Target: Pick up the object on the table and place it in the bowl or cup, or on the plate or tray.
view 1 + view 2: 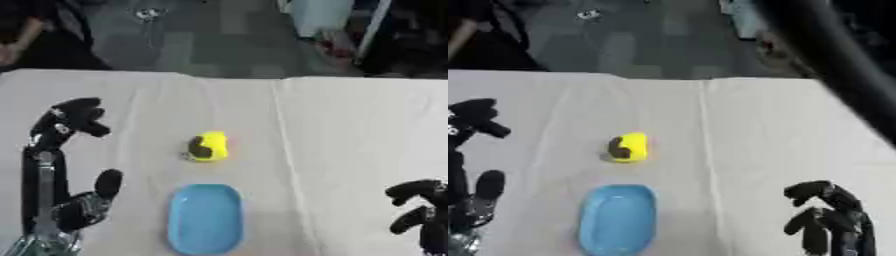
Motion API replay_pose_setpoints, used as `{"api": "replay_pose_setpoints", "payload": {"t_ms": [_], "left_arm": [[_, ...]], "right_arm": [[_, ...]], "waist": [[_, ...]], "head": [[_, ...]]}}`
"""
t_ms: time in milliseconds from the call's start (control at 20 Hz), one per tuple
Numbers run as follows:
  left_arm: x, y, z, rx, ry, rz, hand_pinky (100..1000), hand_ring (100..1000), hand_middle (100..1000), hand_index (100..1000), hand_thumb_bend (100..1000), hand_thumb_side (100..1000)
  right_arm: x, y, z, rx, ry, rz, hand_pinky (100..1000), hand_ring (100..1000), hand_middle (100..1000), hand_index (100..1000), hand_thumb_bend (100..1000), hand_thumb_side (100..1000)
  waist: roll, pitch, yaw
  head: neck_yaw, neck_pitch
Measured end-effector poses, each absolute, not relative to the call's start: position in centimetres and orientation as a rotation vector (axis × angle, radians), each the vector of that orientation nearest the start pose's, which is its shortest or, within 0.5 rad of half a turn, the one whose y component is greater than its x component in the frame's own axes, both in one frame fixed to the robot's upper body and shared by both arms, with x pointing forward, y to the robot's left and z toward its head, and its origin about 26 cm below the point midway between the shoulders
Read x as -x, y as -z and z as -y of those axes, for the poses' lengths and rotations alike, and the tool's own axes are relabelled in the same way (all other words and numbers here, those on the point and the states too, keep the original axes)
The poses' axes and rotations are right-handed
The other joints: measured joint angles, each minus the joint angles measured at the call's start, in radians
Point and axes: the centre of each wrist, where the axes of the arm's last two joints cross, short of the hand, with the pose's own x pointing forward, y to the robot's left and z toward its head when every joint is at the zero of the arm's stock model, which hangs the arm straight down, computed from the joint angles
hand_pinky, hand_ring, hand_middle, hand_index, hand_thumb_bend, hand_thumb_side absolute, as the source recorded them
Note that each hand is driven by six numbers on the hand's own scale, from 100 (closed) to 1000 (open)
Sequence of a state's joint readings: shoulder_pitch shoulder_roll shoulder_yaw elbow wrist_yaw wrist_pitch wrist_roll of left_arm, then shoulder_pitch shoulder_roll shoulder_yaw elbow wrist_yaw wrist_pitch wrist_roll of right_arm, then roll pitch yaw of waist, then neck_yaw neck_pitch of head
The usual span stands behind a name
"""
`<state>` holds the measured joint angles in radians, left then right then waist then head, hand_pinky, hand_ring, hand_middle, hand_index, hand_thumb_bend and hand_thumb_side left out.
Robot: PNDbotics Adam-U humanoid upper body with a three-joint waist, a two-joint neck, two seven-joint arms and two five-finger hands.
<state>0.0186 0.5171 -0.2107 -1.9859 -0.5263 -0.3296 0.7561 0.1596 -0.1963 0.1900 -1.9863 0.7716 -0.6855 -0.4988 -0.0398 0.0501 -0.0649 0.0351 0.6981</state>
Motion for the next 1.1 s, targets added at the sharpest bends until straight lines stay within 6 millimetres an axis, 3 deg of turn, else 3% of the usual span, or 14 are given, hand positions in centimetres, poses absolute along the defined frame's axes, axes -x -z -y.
{"api": "replay_pose_setpoints", "payload": {"t_ms": [750,800,900,1100], "left_arm": [[-25.6,-11.3,-27.5,1.148,-0.422,-3.424,442,507,717,747,471,885],[-25.7,-11.5,-27.9,1.175,-0.447,-3.417,444,509,720,749,452,888],[-25.7,-12.0,-28.8,1.237,-0.55,-3.404,454,524,738,764,496,910],[-25.8,-13.4,-30.9,1.412,-0.94,-3.308,486,557,755,783,526,911]], "right_arm": [[-22.5,-6.1,23.6,-0.778,0.682,-3.407,338,503,543,346,100,1000],[-22.5,-6.1,23.7,-0.786,0.681,-3.408,338,503,543,347,100,1000],[-22.5,-6.1,23.8,-0.792,0.673,-3.41,338,503,542,347,100,1000],[-22.5,-6.1,24.0,-0.802,0.677,-3.409,337,503,543,342,100,1000]], "waist": [[0.0,-0.003,0.012],[0.0,-0.005,0.012],[0.0,-0.008,0.012],[0.003,-0.009,0.011]], "head": [[-0.015,-0.007],[-0.017,-0.004],[-0.017,-0.002],[-0.017,0.001]]}}
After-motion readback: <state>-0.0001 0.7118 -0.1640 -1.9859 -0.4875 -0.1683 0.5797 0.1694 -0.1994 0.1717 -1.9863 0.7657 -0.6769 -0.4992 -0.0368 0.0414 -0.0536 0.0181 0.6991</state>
